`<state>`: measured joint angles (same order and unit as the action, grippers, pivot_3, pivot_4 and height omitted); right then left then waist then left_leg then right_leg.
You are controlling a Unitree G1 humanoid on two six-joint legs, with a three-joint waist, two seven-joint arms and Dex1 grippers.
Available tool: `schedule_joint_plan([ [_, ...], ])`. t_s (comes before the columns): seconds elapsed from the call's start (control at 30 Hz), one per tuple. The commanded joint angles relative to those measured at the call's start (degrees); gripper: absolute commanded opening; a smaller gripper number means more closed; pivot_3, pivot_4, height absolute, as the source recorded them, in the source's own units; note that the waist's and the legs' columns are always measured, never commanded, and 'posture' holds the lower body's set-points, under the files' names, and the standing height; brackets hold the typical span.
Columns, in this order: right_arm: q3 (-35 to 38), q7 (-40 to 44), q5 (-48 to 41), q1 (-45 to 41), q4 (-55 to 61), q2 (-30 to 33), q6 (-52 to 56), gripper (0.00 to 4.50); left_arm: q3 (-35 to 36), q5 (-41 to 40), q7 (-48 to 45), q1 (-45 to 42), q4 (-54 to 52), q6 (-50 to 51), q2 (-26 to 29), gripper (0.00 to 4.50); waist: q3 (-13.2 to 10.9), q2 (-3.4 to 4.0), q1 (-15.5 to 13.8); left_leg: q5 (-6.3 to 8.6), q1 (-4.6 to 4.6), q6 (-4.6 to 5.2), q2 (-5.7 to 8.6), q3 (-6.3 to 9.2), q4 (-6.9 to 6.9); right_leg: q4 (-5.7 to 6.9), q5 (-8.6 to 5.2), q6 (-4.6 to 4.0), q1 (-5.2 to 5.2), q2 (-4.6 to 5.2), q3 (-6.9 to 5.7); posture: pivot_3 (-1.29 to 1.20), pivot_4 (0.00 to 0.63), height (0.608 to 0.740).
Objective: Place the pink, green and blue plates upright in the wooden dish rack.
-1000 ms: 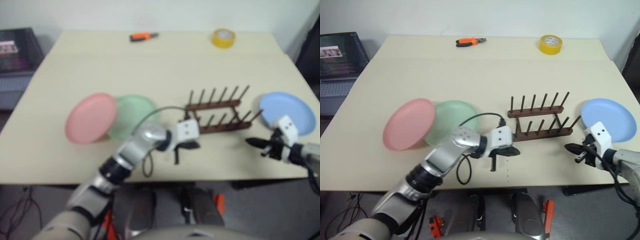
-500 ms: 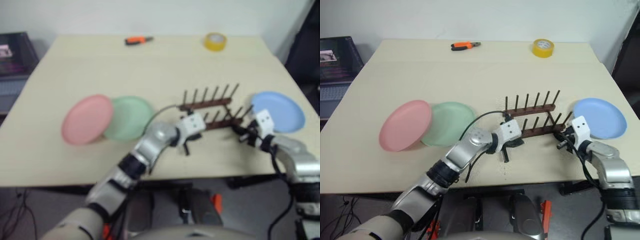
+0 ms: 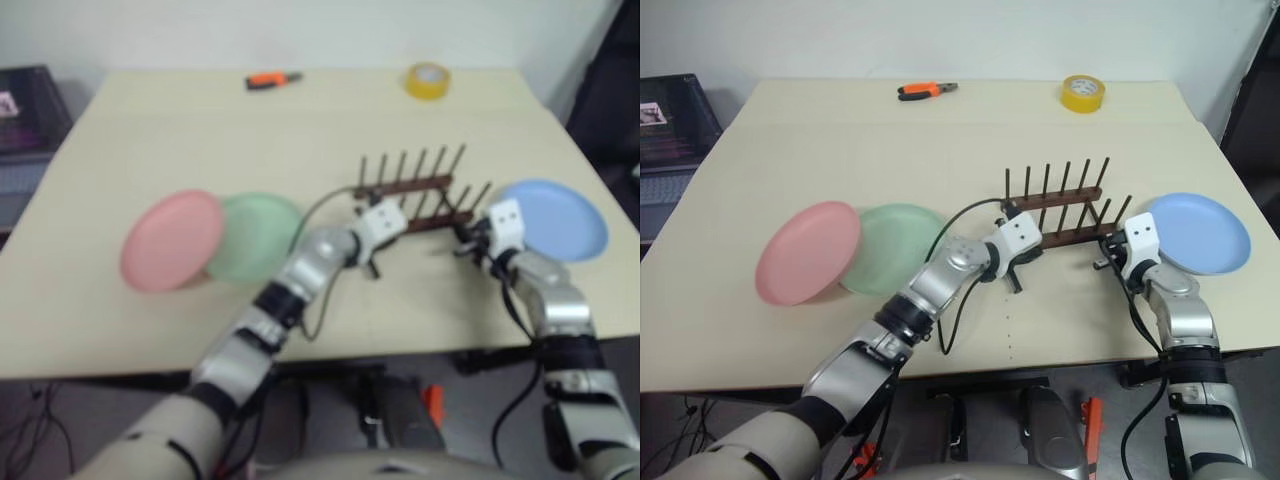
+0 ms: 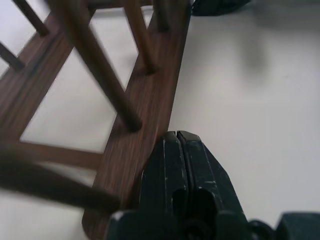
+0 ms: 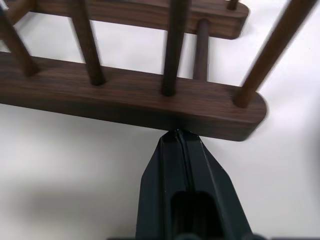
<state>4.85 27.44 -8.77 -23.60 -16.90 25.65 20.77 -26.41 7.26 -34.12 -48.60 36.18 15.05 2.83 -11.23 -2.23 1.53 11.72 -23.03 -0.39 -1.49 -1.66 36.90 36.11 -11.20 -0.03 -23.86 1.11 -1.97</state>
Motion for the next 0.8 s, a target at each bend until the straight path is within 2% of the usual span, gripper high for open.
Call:
schedule_joint_plan([
  [0.03,1.03,-2.48,0.38,-1.98,-0.71,-1.58,-3.14,0.00,2.49,0.28,1.48,-3.67,3.78,-3.27,-1.68,0.04,0.01,0.01,-0.07,0.05,-0.09,0.00,0.04,-0.04,-0.06,0.00,0.12,0.19,-0.12,0.00,0.03,0.00,0.150,0.740],
  [0.2,1.25,-3.08,0.51,-2.33,-0.81,-2.56,-4.04,0.00,3.24,1.45,2.70,-6.59,8.92,-6.44,-3.05,0.04,0.02,0.03,-0.30,0.12,-1.02,0.01,0.03,-0.16,-0.04,-0.02,0.09,0.18,-0.97,-0.03,0.03,0.00,0.150,0.740],
  [0.37,1.02,-2.76,0.60,-2.62,-0.99,-2.73,-4.23,0.00,3.64,2.48,3.36,-7.81,13.23,-9.52,-3.22,0.04,0.02,0.03,-0.42,0.12,-1.07,0.02,0.04,-0.20,0.03,0.00,0.14,0.25,-1.05,-0.02,0.01,0.00,0.150,0.740],
  [0.5,0.84,-1.67,0.34,-2.29,-0.02,-2.44,-3.90,0.00,4.37,2.44,2.32,-7.65,12.78,-9.76,-2.83,0.04,0.02,0.03,-0.41,0.11,-1.00,0.04,0.02,-0.20,0.08,0.06,0.22,0.28,-1.04,-0.03,0.01,0.00,0.150,0.740],
  [0.57,0.46,0.72,-0.61,-1.24,3.32,-1.60,-3.02,0.00,4.68,1.72,0.18,-6.49,8.85,-7.91,-2.12,0.04,0.01,0.03,-0.40,0.11,-1.00,0.04,0.02,-0.21,0.08,0.07,0.23,0.28,-1.04,-0.03,0.01,0.00,0.150,0.740],
  [0.67,0.59,5.46,-3.02,0.94,12.84,1.77,1.74,0.00,5.02,-0.33,-4.95,-3.45,-4.99,-0.20,0.04,0.04,0.00,0.08,-0.36,0.11,-1.06,0.04,0.01,-0.21,0.03,0.07,0.21,0.26,-1.11,-0.04,0.04,0.00,0.150,0.740],
  [0.8,0.59,16.63,-9.65,4.46,29.51,13.48,14.03,0.00,5.39,-4.83,-12.03,1.74,-31.04,15.55,5.07,0.04,-0.07,0.19,-0.34,0.11,-1.35,0.03,0.01,-0.17,0.06,0.12,0.21,0.25,-1.44,-0.04,0.17,0.00,0.150,0.740],
])
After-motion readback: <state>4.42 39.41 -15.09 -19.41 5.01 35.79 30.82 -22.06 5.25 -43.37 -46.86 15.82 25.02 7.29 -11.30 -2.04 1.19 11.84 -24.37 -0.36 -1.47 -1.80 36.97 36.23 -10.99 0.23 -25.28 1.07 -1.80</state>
